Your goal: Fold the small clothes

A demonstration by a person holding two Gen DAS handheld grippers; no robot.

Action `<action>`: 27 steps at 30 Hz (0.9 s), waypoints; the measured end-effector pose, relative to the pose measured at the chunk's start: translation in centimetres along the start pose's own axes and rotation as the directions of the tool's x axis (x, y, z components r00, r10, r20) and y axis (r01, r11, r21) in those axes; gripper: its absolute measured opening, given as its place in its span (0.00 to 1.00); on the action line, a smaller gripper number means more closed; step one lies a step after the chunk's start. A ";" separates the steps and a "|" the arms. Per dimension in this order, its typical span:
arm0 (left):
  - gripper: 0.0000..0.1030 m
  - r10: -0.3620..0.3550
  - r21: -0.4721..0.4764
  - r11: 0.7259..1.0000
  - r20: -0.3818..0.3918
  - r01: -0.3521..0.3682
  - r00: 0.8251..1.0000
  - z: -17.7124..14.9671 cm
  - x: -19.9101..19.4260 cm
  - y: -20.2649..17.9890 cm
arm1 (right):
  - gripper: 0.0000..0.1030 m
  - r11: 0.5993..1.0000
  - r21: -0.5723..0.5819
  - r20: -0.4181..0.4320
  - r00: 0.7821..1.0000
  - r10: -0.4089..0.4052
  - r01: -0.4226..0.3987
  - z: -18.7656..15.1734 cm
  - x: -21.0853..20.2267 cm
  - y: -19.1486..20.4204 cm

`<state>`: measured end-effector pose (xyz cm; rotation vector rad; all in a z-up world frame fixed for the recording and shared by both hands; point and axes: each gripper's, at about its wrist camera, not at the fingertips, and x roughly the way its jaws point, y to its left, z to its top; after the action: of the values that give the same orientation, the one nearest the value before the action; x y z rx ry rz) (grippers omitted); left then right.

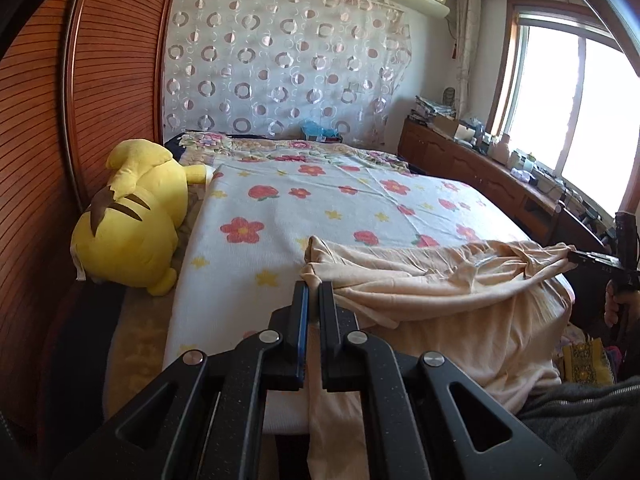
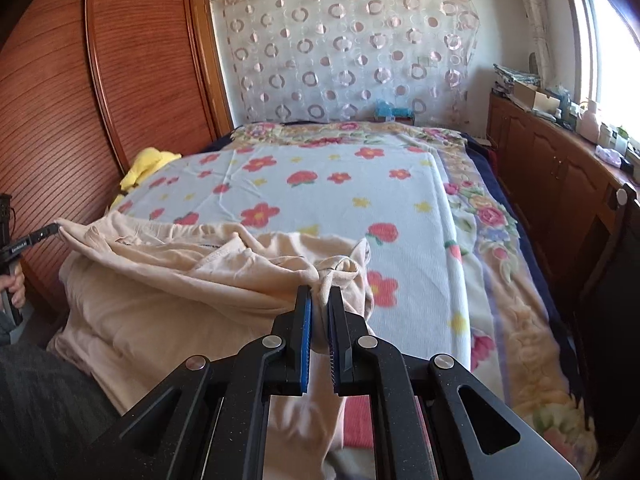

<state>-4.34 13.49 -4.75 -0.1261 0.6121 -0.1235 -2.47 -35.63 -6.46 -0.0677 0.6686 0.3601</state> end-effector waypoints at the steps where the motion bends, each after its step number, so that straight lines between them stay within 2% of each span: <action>1: 0.05 -0.001 0.006 1.000 -0.013 0.001 1.000 -0.4 0.2 -0.2 | 0.07 1.000 -0.007 -0.008 1.000 0.000 0.000 0.0 0.0 0.3; 5: 0.05 -0.002 -0.015 1.000 -0.085 0.001 0.996 -1.5 1.9 0.0 | 0.07 1.000 -0.016 -0.037 0.999 -0.026 0.026 0.1 0.7 0.3; 8: 0.06 0.000 -0.011 1.000 -0.085 -0.001 0.996 -1.4 2.0 -0.2 | 0.11 0.999 -0.021 -0.059 0.998 -0.038 0.037 0.4 1.4 0.5; 10: 0.16 -0.010 0.004 1.000 -0.066 0.010 0.998 -0.9 1.6 -0.3 | 0.13 0.999 -0.031 -0.056 0.997 -0.045 0.043 1.0 1.1 0.7; 14: 0.24 0.021 0.041 0.999 -0.050 -0.019 0.999 0.1 1.5 -0.5 | 0.16 0.995 -0.053 -0.009 0.996 -0.085 0.084 1.3 0.3 1.0; 16: 0.34 0.022 0.038 0.999 -0.036 -0.021 0.999 0.9 1.7 -0.3 | 0.17 0.996 -0.036 0.003 0.997 -0.082 0.082 1.4 0.2 0.8; 18: 0.36 0.019 0.044 0.999 -0.033 -0.017 0.999 1.6 2.3 -0.3 | 0.19 0.995 -0.039 0.009 0.996 -0.093 0.093 2.0 0.5 0.7; 20: 0.41 0.022 0.062 0.998 -0.052 -0.019 0.998 2.3 3.5 -0.5 | 0.25 0.993 -0.052 0.017 0.994 -0.110 0.110 2.8 1.2 0.8; 22: 0.59 0.013 0.099 0.995 -0.097 -0.003 0.995 3.0 5.4 -0.8 | 0.35 0.994 -0.042 0.020 0.995 -0.098 0.099 3.6 2.3 0.7; 24: 0.62 0.026 0.139 0.990 -0.119 -0.009 0.993 3.3 6.9 -1.1 | 0.40 0.994 -0.025 0.018 0.995 -0.102 0.102 4.4 3.4 0.5; 27: 0.68 0.063 0.175 0.984 -0.164 -0.034 0.984 4.2 9.5 -1.1 | 0.41 0.992 -0.038 0.008 0.993 -0.122 0.122 4.3 5.4 0.6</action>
<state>5.70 11.26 -6.54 0.0667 0.7702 -0.1400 3.84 -32.69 -6.35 -0.1438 0.6488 0.2558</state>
